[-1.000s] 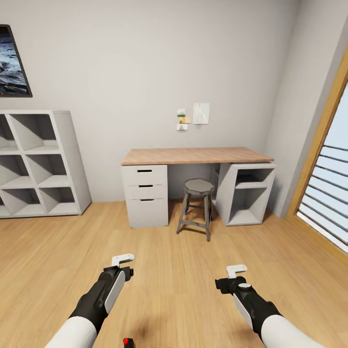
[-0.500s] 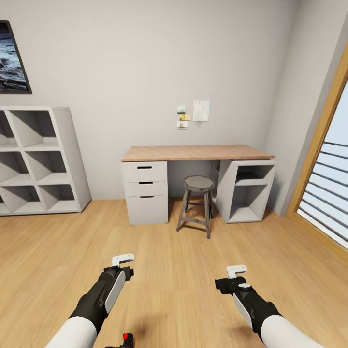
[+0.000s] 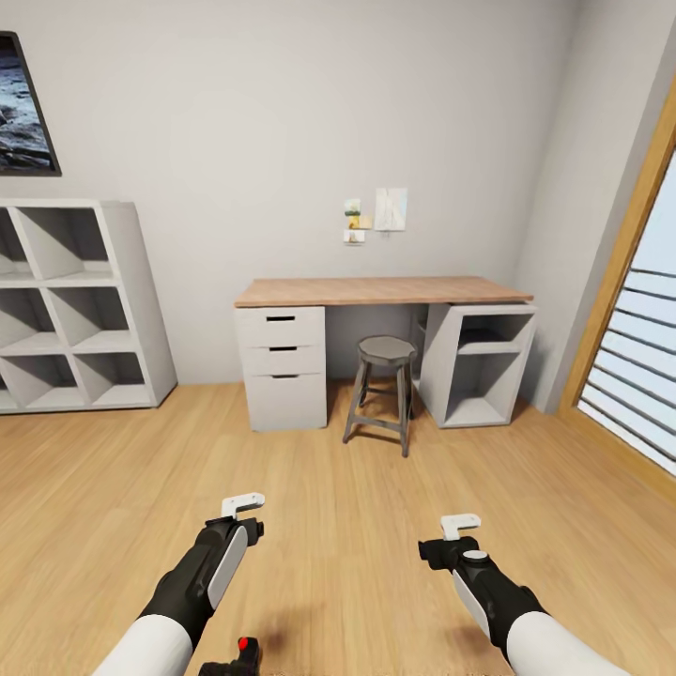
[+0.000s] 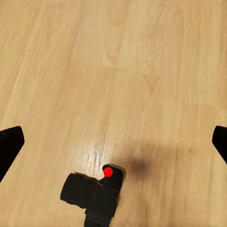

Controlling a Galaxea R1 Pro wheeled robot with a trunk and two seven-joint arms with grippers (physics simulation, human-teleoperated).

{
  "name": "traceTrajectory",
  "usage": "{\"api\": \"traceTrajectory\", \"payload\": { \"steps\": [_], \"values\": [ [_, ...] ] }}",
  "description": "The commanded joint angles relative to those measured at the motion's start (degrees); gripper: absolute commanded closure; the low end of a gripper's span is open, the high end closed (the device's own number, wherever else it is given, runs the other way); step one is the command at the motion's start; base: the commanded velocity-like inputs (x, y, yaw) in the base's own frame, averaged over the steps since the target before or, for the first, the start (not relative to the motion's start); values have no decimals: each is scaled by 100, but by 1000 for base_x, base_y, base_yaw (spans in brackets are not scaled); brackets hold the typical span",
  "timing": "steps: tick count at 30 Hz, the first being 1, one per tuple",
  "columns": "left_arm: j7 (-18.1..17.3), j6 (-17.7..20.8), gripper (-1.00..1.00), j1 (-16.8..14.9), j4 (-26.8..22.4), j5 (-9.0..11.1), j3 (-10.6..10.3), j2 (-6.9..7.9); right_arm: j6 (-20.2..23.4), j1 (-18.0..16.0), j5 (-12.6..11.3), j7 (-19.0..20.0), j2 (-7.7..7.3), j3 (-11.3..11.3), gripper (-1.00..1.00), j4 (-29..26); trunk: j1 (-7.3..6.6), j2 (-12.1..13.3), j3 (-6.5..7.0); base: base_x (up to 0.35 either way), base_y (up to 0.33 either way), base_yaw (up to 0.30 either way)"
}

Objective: Attach the digital camera to the camera tripod in the bedroom.

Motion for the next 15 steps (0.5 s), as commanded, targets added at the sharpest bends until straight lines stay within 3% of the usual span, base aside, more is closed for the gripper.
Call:
{"api": "traceTrajectory", "payload": {
  "steps": [1,15],
  "values": [
    [52,15,-100,-2,-8,59,-10,1,38,-1,24,-30,-4,26,-100,-12,21,-44,-24,0,0,0],
    [55,20,-100,-2,-2,74,-10,1,41,-1,20,-26,-6,22,-100,3,329,-606,-276,0,0,0]
  ]
}}
